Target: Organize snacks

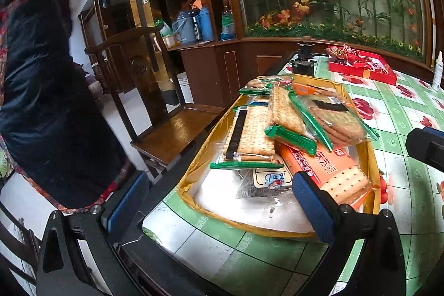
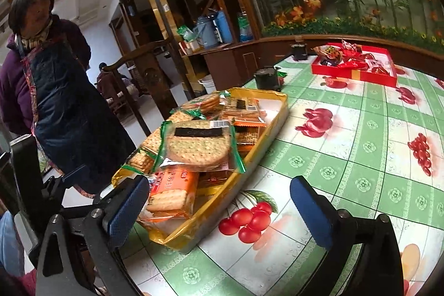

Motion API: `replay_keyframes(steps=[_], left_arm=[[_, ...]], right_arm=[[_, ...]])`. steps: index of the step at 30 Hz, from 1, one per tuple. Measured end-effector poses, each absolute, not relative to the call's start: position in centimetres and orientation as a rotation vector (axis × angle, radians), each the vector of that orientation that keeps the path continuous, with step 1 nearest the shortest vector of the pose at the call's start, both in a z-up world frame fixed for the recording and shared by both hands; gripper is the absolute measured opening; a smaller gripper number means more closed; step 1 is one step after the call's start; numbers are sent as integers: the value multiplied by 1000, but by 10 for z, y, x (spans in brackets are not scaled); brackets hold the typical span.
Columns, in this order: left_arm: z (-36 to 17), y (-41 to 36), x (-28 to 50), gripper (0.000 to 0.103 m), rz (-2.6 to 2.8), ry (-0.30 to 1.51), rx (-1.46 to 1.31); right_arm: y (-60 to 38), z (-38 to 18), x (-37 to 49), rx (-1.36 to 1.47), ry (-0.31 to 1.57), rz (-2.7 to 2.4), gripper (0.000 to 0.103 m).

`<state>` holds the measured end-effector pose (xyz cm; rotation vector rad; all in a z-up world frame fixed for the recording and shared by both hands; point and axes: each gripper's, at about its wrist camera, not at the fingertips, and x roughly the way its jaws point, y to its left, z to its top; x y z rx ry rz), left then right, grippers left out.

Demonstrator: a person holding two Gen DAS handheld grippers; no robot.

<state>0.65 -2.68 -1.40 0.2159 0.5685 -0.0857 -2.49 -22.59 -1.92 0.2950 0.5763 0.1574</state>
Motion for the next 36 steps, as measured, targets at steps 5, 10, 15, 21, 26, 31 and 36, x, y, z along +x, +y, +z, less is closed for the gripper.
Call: replay_keyframes(steps=[5,10,15,21,26,31,36], left_arm=[[-16,-31,5,103,-74,553,245],[-16,-35,3,103,-85,553,256],[-17,-36,3,103,-88,551,264],[-19,-37,1,103,-94,557,273],[-19,-38,1,103,-99,562,271],[-20,-37,2,103,-104,567,267],[-19,-36,2,103,-106,571,263]], right_arm=[[-221,-18,-27,268,572,151,103],[-219,-20,-26,262,583,159,103],[-220,-21,-27,263,580,158,103],[-220,-20,-27,266,580,163,103],[-221,-20,-27,266,582,164,103],[-220,-20,-27,265,582,162,103],[-219,-20,-26,265,582,159,103]])
